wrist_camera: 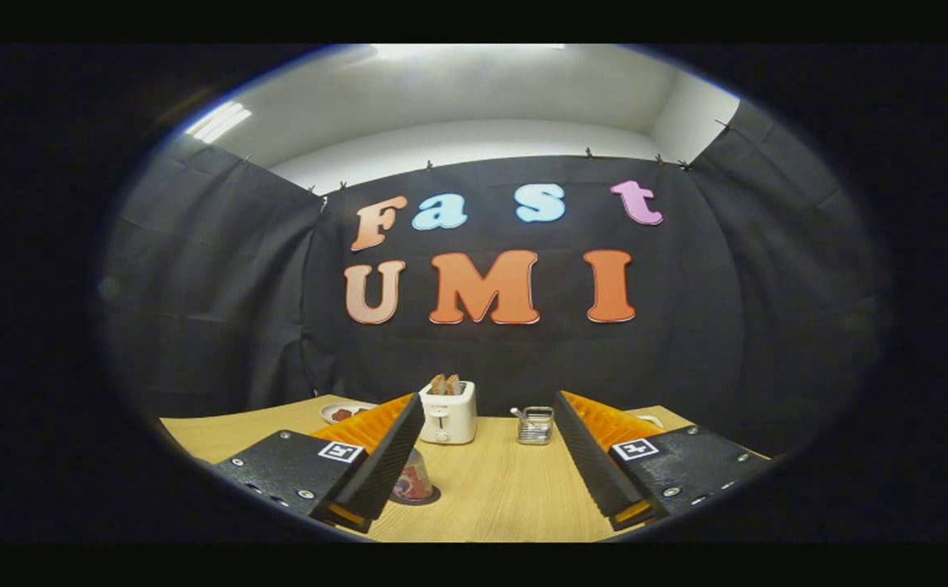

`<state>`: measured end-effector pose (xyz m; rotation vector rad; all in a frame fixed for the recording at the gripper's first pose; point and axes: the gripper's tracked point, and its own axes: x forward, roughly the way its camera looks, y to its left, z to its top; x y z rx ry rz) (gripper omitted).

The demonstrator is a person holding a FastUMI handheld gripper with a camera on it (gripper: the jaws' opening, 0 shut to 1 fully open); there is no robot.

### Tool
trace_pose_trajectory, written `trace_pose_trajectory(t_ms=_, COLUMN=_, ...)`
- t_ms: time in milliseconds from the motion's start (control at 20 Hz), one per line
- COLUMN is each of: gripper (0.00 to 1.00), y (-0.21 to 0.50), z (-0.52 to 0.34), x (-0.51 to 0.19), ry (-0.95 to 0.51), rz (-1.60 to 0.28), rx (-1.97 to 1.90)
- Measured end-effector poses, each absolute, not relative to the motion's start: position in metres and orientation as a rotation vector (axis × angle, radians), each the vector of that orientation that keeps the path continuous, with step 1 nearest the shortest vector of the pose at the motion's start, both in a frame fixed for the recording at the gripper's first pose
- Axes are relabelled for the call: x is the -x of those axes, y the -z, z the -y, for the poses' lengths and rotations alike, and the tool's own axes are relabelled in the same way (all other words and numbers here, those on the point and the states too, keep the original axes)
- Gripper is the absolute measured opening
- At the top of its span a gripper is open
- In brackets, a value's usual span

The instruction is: Take the bottle from table, then pour the juice into the cup, finally place the bottle on the coaster

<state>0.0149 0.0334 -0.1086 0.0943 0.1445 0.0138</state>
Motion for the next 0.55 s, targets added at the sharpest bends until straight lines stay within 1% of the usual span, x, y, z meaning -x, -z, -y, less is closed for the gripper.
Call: trace_pose_trajectory(t_ms=550, gripper=0.95, y=0.085, z=0.007, x=0.007, ry=0.068, rz=-0.1, rx=-0.1)
